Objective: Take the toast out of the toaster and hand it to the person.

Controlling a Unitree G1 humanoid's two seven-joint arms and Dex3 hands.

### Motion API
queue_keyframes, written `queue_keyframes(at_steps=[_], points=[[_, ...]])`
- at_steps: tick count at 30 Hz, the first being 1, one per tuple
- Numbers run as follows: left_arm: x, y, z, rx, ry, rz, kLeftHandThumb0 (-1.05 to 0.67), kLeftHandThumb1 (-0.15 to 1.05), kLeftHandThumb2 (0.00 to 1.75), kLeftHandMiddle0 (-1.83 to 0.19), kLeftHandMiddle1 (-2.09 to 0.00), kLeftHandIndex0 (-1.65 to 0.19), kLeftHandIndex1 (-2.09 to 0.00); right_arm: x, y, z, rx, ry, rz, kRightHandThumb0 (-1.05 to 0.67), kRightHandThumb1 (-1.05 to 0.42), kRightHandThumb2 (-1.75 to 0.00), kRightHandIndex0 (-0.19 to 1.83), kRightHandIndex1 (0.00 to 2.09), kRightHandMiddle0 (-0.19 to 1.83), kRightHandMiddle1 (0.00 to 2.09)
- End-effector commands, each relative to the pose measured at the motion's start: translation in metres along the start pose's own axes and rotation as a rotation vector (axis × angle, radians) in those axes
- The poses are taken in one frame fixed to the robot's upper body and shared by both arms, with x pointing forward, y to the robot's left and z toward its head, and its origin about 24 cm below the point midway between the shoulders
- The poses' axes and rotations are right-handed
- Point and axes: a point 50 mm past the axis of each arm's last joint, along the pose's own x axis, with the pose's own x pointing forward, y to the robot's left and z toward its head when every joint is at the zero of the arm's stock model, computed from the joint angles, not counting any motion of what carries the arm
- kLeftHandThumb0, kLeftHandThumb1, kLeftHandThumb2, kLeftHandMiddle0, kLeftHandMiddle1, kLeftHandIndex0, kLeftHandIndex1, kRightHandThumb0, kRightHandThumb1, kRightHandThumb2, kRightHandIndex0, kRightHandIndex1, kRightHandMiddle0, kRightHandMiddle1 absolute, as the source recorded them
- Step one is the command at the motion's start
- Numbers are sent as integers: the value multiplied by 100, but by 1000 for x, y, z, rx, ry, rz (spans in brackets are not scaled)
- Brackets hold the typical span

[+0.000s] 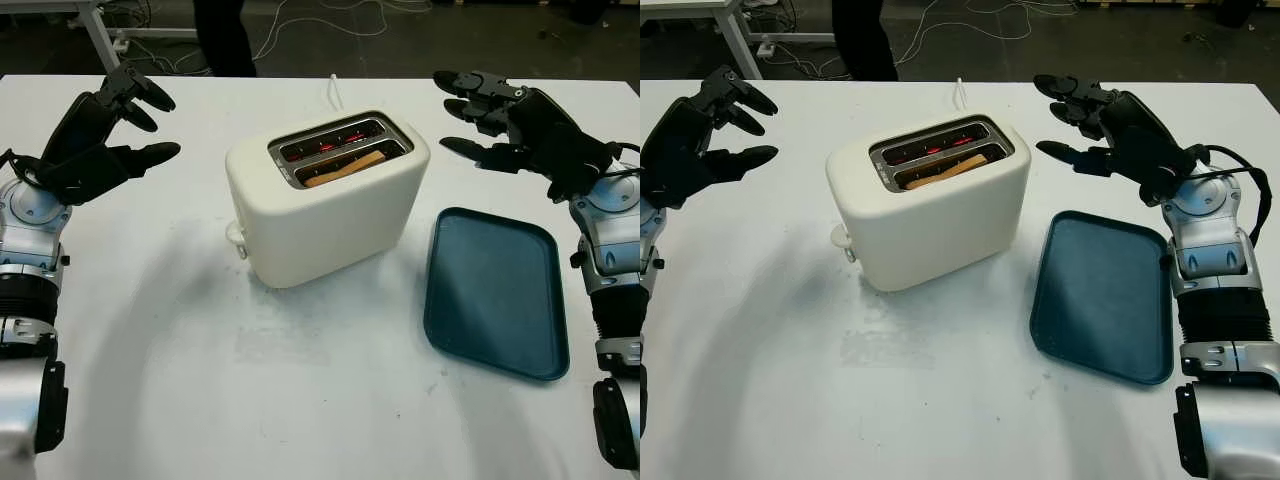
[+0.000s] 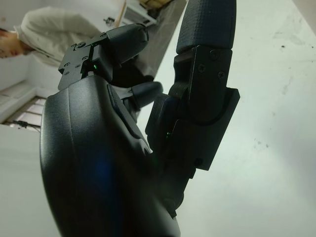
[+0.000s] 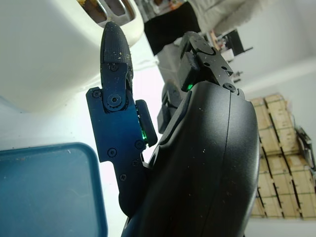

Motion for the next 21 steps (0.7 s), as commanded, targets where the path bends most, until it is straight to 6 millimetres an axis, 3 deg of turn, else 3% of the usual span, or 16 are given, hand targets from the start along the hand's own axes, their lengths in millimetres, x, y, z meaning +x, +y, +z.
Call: queue_keyframes(at_steps=[1,21], points=[[-3,3,-1,4,3,15,-105,92,37,0,-162,0,-150,3,-3,10,-15,-56,-16,-60,-92,-27,28,1,28,1],[-3,3,0,-7,5,23,-105,92,37,0,-162,0,-151,2,-4,9,-15,-45,-17,-59,-92,-26,28,1,28,0]])
